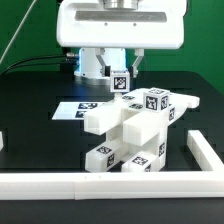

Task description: Assemble chair

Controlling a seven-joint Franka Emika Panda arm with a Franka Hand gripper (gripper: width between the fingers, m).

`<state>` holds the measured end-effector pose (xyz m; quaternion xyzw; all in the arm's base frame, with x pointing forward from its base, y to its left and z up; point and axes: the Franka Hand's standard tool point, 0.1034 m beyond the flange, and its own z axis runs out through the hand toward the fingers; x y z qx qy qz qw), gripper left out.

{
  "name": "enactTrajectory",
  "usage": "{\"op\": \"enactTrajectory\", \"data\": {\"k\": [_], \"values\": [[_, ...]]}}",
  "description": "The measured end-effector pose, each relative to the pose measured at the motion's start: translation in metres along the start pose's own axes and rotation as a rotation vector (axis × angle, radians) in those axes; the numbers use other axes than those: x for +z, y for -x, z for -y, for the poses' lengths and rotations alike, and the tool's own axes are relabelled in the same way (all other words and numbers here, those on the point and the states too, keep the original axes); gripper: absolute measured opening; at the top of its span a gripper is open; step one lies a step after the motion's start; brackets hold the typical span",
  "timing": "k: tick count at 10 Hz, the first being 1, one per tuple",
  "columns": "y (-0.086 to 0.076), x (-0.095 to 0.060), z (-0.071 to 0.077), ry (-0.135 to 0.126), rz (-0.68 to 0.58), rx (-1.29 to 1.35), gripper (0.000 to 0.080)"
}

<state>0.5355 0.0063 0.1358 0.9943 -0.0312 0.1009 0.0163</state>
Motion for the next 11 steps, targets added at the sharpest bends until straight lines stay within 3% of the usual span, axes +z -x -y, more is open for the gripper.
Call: {"op": "enactTrajectory", "data": {"k": [3, 11], "values": [[0.0073, 0.0041, -0.0027, 0.007, -0.006, 0.002, 0.0282], [0.0060, 0.0107, 0.0006, 0.019, -0.021, -0.010, 0.0282]]}}
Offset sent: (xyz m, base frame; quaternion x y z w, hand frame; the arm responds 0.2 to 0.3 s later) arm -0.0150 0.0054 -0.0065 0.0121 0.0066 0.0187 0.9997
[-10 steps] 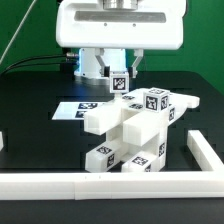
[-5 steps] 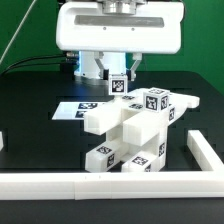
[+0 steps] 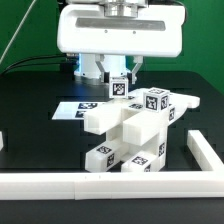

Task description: Assemble chair

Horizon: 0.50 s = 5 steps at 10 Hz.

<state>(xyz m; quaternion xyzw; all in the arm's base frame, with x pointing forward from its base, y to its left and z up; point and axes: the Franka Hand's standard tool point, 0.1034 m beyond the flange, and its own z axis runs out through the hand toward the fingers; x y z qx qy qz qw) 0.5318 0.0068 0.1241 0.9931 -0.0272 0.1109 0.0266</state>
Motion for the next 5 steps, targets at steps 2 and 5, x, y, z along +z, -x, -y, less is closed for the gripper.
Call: {"op": "enactTrajectory", "data": {"k": [2, 5], "values": [[-0.0004, 0.0002, -0.0004, 0.001, -0.003, -0.001, 0.0282], [-0.0006, 0.0003, -0.0016, 0.003, -0.009, -0.003, 0.0282]]}}
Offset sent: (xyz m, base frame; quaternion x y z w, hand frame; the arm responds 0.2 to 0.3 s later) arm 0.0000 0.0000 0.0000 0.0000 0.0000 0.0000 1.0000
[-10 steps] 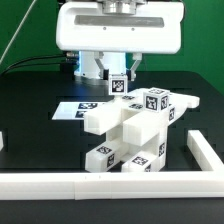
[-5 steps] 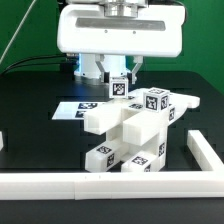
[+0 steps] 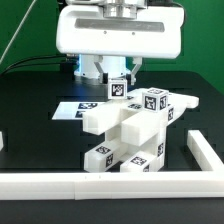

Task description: Assemble chair

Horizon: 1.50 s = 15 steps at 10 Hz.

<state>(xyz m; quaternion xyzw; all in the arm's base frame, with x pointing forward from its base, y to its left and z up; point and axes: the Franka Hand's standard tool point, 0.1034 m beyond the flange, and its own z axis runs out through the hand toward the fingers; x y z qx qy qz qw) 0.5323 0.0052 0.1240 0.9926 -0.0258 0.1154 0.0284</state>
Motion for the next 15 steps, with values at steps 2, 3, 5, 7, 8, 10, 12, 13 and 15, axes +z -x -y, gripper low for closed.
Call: {"op": "enactTrajectory", "data": {"k": [2, 3, 5, 7, 8, 10, 12, 13, 15], "values": [[0.000, 0.000, 0.000, 0.000, 0.000, 0.000, 0.0470], [0.000, 0.000, 0.000, 0.000, 0.000, 0.000, 0.0605], [0.000, 0.000, 0.000, 0.000, 0.000, 0.000, 0.0636], [0.001, -0.001, -0.002, -0.007, 0.017, -0.011, 0.0647], [-0.002, -0.008, -0.010, -0.049, 0.068, -0.001, 0.0649], [-0.011, -0.018, -0.019, -0.158, 0.187, 0.065, 0.0649], [-0.018, -0.018, -0.022, -0.198, 0.198, 0.111, 0.0649], [-0.018, -0.012, -0.017, -0.181, 0.193, 0.129, 0.0649], [-0.016, -0.003, -0.007, -0.158, 0.175, 0.132, 0.0649]]}}
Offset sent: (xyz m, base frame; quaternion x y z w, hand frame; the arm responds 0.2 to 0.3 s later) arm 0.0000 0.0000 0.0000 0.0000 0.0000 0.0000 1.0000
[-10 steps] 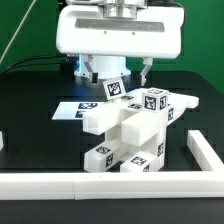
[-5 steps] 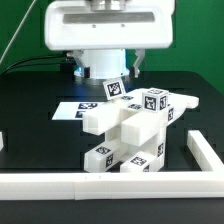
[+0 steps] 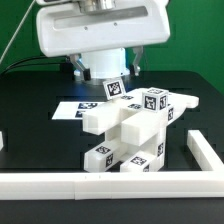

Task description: Assemble chair

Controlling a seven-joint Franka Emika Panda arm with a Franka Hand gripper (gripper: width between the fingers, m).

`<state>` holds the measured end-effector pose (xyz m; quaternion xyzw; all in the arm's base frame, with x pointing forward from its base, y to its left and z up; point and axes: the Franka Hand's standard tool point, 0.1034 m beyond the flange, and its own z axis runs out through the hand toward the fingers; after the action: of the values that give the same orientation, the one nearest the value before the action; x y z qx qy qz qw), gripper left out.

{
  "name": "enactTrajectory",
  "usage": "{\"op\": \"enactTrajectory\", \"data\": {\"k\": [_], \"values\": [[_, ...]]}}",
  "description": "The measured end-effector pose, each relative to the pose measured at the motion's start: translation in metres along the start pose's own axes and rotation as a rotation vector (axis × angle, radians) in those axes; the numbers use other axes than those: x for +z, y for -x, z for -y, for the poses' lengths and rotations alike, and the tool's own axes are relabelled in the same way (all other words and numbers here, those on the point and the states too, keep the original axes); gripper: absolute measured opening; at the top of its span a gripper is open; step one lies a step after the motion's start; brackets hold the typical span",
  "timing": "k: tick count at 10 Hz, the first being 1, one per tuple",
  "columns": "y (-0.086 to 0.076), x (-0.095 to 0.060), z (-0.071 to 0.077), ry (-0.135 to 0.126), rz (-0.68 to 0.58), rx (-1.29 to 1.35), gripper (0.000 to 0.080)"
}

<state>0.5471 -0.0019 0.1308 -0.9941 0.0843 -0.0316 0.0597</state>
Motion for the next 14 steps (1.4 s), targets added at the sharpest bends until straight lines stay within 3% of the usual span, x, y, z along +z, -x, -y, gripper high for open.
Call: {"op": "enactTrajectory", "data": {"k": [5, 6, 7, 8, 14], "values": [[-0.0013, 0.0060, 0.0045, 0.016, -0.019, 0.035, 0.0647], [-0.0013, 0.0060, 0.0045, 0.016, -0.019, 0.035, 0.0508], [-0.0013, 0.0060, 0.0044, 0.016, -0.019, 0.035, 0.0508], [-0.0014, 0.0059, 0.0043, 0.016, -0.019, 0.035, 0.0300], [-0.0014, 0.0059, 0.0043, 0.016, -0.019, 0.035, 0.0282]]}}
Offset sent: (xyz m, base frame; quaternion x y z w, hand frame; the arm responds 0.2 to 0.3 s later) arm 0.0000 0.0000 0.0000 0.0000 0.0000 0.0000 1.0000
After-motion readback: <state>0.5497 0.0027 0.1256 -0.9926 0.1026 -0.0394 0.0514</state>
